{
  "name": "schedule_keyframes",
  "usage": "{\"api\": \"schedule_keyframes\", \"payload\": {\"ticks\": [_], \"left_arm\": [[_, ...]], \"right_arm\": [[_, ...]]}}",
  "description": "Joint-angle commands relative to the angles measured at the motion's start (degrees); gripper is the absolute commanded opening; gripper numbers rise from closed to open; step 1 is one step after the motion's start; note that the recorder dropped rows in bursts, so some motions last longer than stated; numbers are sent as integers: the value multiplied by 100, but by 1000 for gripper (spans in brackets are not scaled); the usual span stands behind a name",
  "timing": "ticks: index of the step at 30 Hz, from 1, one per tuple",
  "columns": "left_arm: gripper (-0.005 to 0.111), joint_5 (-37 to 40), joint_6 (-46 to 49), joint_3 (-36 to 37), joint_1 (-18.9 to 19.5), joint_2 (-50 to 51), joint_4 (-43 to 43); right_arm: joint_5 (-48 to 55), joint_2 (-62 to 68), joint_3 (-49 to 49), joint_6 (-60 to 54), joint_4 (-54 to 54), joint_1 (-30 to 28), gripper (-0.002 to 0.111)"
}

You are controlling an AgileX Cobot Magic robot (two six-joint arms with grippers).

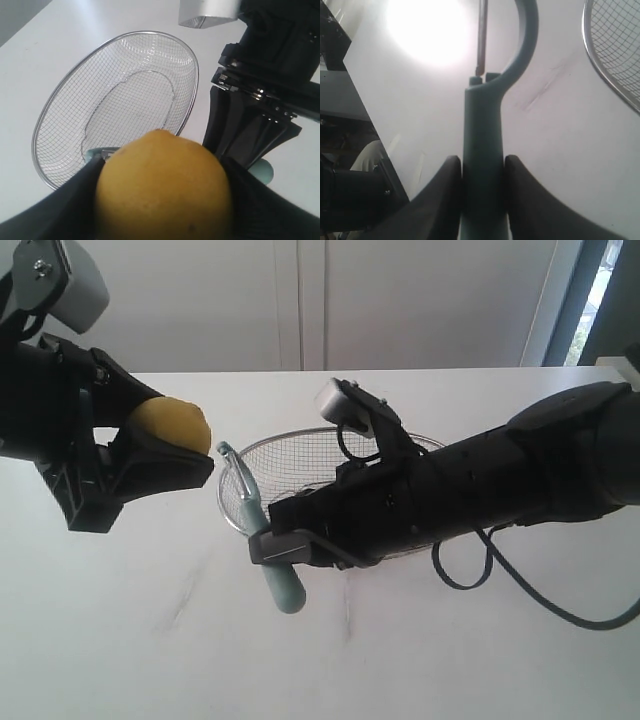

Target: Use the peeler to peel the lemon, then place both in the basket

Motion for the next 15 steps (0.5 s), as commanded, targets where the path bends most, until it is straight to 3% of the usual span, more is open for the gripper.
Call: {"api": "schedule_keyframes", "payload": {"ticks": [1,15], "left_arm": [[0,-6,18,13,-20,-27,-254],[0,-341,108,13,-20,582,-387]], "right_arm": [[130,39,18,-63,190,0,0],[62,39,18,-85,367,240,0]]}}
